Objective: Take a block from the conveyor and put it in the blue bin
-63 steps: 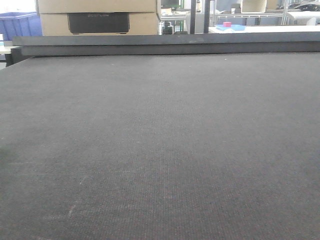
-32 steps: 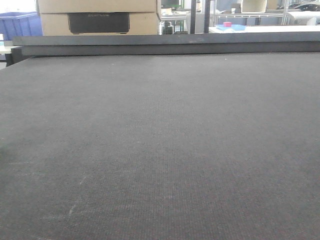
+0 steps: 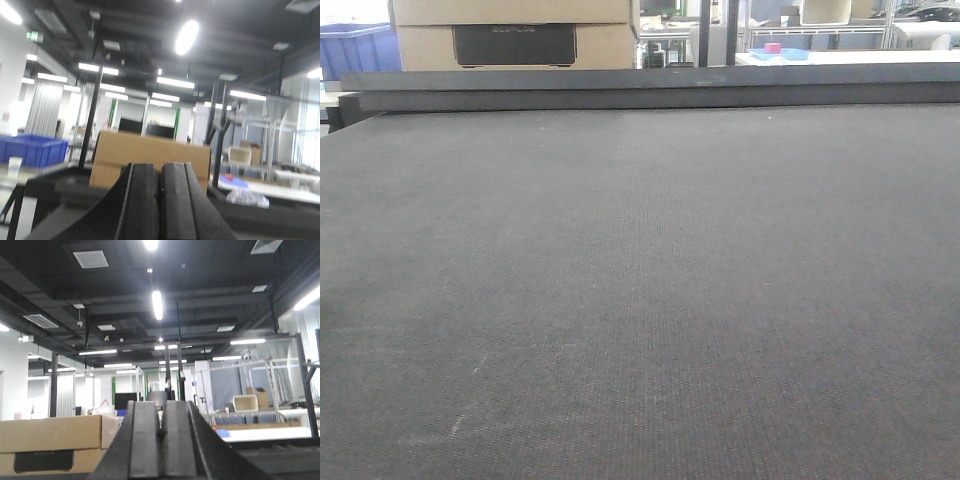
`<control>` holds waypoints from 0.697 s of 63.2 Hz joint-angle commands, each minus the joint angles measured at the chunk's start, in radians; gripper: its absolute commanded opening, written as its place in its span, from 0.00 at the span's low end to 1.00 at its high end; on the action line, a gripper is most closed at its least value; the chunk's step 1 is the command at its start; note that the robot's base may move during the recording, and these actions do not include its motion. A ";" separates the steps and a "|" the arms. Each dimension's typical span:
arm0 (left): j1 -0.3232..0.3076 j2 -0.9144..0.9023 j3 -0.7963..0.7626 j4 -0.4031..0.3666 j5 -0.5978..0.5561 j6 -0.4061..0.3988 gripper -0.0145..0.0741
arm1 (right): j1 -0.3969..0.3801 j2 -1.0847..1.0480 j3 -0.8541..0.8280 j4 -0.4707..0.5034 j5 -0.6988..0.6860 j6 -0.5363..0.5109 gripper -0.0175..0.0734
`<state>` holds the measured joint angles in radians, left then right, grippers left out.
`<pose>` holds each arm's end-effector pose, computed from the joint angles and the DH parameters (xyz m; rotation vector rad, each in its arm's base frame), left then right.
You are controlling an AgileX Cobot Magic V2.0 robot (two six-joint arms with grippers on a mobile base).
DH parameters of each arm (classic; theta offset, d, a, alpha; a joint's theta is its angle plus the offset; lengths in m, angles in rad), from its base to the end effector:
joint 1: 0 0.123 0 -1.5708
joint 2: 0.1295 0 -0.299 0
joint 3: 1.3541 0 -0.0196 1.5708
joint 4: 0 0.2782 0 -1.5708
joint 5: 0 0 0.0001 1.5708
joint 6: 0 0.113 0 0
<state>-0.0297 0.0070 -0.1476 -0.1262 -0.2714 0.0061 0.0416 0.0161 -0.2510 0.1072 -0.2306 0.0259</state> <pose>0.0698 0.0017 0.2994 -0.0765 1.0719 -0.1129 0.0582 -0.0003 0.3321 0.0675 1.0183 0.1442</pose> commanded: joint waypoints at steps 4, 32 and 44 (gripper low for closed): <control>-0.004 0.071 -0.112 0.007 -0.011 0.028 0.04 | 0.001 0.085 -0.106 0.005 0.128 -0.002 0.01; -0.004 0.483 -0.686 0.007 0.548 0.045 0.04 | 0.001 0.467 -0.547 -0.064 0.638 -0.002 0.01; -0.004 0.708 -0.905 0.007 0.819 0.045 0.04 | 0.001 0.679 -0.733 -0.087 0.948 -0.002 0.01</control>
<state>-0.0297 0.6286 -0.9694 -0.1209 0.4217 0.0506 0.0416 0.6034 -0.9129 0.0405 0.5771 0.0259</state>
